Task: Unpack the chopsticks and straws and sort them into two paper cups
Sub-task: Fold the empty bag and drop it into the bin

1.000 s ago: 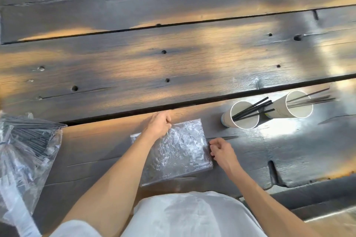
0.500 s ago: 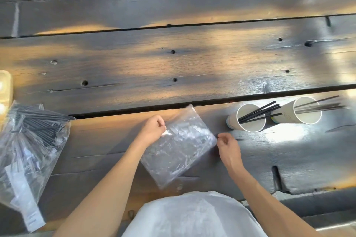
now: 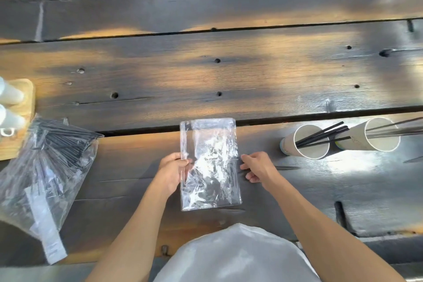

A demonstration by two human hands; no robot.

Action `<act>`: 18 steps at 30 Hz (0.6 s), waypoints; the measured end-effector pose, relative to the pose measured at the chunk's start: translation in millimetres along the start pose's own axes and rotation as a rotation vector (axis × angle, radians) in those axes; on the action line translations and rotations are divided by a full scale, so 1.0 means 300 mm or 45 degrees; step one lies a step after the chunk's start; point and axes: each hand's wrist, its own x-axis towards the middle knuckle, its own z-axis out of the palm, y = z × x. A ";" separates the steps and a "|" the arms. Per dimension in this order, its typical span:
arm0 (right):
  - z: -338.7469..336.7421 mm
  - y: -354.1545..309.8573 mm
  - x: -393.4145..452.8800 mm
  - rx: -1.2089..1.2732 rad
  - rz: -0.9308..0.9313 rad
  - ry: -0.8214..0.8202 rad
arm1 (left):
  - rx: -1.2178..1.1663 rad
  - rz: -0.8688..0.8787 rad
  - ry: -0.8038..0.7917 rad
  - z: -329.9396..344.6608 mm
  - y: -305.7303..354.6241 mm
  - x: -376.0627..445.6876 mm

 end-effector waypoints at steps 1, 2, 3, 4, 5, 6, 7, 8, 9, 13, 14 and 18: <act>0.005 -0.004 0.007 -0.085 0.006 0.034 | -0.060 -0.034 -0.014 -0.005 -0.003 -0.005; 0.011 -0.010 0.011 -0.152 0.005 0.059 | -0.100 -0.066 -0.028 -0.009 -0.006 -0.008; 0.017 -0.013 0.013 -0.167 0.008 0.060 | -0.136 -0.092 -0.043 -0.012 -0.008 -0.012; 0.023 -0.016 0.012 -0.117 0.018 0.026 | -0.160 -0.113 -0.049 -0.015 -0.011 -0.015; 0.029 -0.017 0.009 -0.040 0.023 -0.020 | -0.185 -0.132 -0.052 -0.017 -0.012 -0.017; 0.031 -0.019 0.004 0.016 0.006 -0.051 | -0.199 -0.146 -0.053 -0.020 -0.014 -0.017; 0.033 -0.021 -0.001 0.046 -0.034 -0.069 | -0.211 -0.155 -0.057 -0.024 -0.013 -0.020; 0.032 -0.018 -0.005 0.068 -0.087 -0.074 | -0.214 -0.154 -0.066 -0.028 -0.012 -0.022; 0.031 -0.016 -0.008 0.097 -0.138 -0.079 | -0.211 -0.142 -0.076 -0.031 -0.010 -0.025; 0.027 0.001 -0.006 0.168 -0.236 -0.136 | -0.072 -0.055 -0.081 -0.045 0.001 -0.029; 0.025 0.004 -0.005 0.167 -0.257 -0.145 | -0.033 -0.034 -0.071 -0.047 0.002 -0.029; 0.015 0.012 -0.010 0.229 -0.327 -0.105 | 0.127 0.038 -0.028 -0.044 -0.004 -0.025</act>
